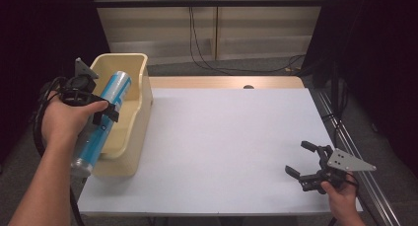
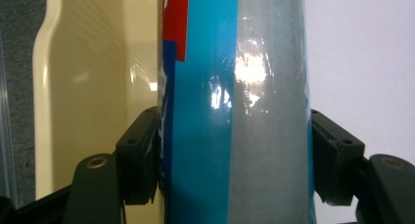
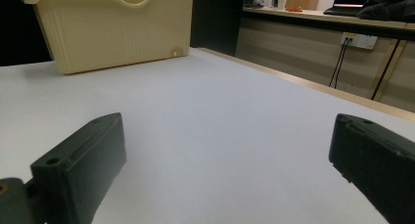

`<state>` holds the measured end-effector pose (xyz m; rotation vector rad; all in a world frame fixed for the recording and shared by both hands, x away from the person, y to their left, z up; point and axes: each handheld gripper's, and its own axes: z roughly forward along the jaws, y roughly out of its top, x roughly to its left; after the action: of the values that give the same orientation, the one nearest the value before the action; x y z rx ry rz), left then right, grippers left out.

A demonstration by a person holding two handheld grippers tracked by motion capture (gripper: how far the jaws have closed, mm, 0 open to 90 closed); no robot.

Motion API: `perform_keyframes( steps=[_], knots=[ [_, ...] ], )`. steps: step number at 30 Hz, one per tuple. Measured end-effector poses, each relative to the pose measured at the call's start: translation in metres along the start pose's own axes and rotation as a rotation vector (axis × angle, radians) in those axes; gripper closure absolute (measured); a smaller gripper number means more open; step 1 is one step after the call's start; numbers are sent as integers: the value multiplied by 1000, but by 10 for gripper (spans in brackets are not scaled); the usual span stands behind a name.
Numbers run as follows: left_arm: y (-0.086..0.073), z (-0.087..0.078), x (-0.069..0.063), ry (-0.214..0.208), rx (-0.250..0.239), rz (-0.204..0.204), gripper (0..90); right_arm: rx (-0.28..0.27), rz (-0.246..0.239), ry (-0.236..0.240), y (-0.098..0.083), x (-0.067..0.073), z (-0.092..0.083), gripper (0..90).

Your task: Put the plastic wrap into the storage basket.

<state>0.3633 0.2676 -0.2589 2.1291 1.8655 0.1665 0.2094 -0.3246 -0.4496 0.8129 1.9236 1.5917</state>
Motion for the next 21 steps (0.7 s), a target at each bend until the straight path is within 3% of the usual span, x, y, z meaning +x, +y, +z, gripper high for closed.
perform_keyframes(
  steps=[7,19,21],
  knots=[
    [-3,8,6,10,27,-12,323,-1,1,-1,0,0,-1,1],
    [-3,21,11,14,25,-53,321,4,-1,-2,0,0,0,1],
    [-1,22,11,15,28,-34,320,4,-1,-1,0,0,0,1]
  ],
)
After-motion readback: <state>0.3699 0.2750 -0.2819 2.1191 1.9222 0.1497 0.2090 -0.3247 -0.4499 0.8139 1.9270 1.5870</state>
